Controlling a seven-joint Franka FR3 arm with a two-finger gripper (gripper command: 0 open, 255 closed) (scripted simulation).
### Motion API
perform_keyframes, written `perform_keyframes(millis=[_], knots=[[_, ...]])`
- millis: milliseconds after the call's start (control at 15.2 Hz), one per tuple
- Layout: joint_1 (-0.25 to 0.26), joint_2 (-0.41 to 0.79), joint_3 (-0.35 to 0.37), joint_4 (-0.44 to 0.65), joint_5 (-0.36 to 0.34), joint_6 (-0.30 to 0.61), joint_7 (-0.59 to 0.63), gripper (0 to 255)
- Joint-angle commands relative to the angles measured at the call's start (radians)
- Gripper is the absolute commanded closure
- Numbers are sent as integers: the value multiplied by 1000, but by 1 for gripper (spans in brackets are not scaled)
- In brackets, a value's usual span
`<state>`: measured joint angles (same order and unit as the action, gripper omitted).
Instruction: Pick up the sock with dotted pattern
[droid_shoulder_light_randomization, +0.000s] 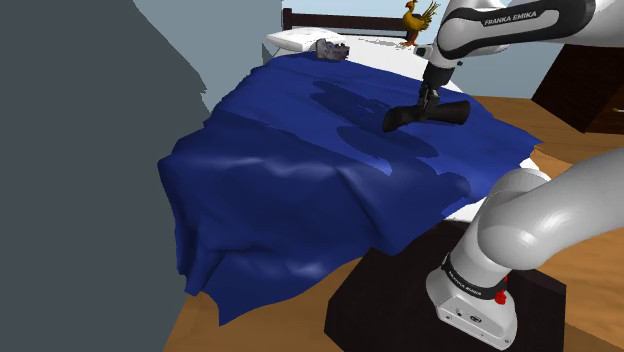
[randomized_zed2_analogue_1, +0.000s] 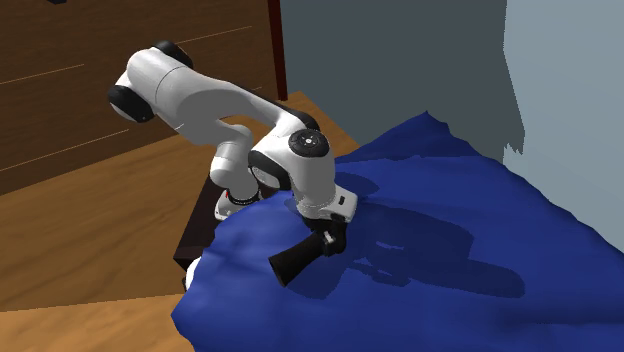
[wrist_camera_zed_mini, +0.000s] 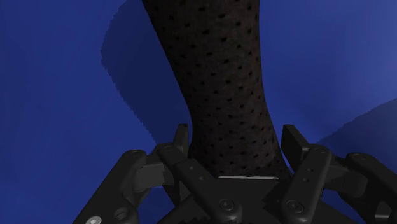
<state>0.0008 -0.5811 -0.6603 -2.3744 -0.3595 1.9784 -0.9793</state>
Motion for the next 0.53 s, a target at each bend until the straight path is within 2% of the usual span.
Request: perform_keyframes(millis=[0,462], knots=[[0,2,-2,-2,-1,3,0,255],[0,0,3,9,2,-11,0,255]])
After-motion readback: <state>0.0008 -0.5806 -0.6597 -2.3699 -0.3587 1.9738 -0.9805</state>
